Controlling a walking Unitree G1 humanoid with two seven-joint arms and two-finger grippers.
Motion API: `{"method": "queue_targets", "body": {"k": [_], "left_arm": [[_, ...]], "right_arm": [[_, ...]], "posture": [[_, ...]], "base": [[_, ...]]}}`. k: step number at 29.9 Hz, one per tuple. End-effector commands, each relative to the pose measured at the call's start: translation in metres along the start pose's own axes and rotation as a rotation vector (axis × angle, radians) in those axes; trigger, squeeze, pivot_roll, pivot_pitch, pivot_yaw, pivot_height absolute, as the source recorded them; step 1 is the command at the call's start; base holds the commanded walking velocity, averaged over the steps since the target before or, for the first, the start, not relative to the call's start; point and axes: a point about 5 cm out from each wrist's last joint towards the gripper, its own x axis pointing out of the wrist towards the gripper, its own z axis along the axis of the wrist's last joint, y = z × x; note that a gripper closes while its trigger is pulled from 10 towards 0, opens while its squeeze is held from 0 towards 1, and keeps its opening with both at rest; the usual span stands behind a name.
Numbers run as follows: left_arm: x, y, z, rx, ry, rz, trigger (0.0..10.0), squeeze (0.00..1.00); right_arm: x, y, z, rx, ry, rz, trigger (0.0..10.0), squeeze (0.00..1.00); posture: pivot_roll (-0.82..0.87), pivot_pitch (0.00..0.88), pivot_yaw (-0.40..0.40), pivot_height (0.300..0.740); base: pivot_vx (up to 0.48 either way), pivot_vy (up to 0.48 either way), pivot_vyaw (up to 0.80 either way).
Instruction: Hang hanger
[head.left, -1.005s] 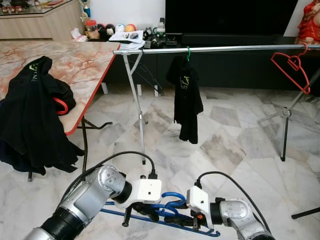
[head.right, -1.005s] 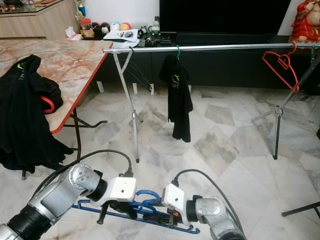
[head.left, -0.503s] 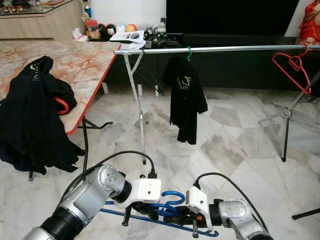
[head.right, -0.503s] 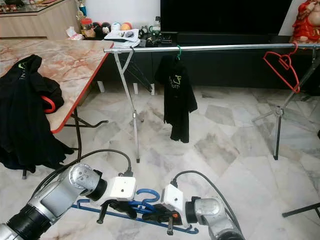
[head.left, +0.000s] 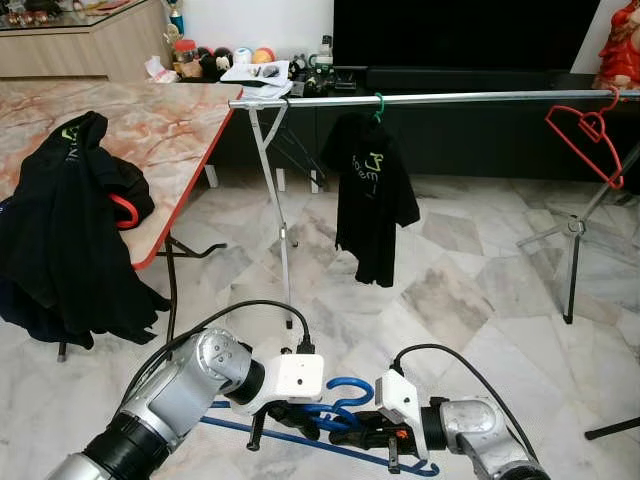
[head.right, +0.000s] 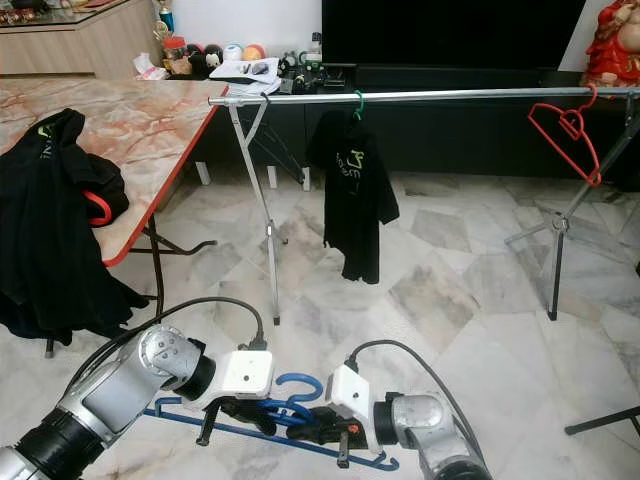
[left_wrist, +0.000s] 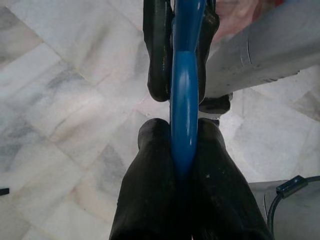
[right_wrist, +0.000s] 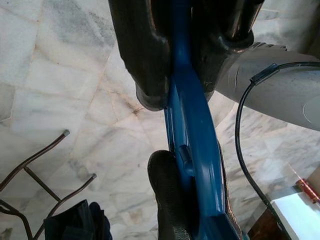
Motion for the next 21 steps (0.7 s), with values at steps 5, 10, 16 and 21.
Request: {"method": "queue_targets", "body": {"k": [5,10,16,21], "left_arm": [[-0.001,0.0,0.025,0.044,-0.162,-0.036,10.0,1.0],[-0.002,-0.003,0.022,0.022,-0.162,-0.057,10.0,1.0],[-0.005,-0.004,0.018,0.013,-0.152,-0.067,10.0,1.0],[-0.01,-0.005,0.013,0.003,-0.136,-0.078,10.0,1.0]], "right_arm": [[-0.002,-0.005,0.002,0.042,-0.047,-0.049,0.0,0.0],[-0.006,-0.001,-0.009,0.05,0.031,-0.035,0.0,0.0],[-0.014,0.005,-0.026,0.083,0.117,-0.037,0.0,0.0],[-0.023,0.014,-0.048,0.113,0.236,-0.053,0.0,0.0]], "posture": [[-0.02,0.065,0.008,0.74],[-0.02,0.066,0.008,0.74],[-0.02,0.068,0.008,0.74],[-0.02,0.071,0.008,0.74]], "base": [[0.0,0.0,0.0],[0.0,0.0,0.0],[0.0,0.0,0.0],[0.0,0.0,0.0]]}}
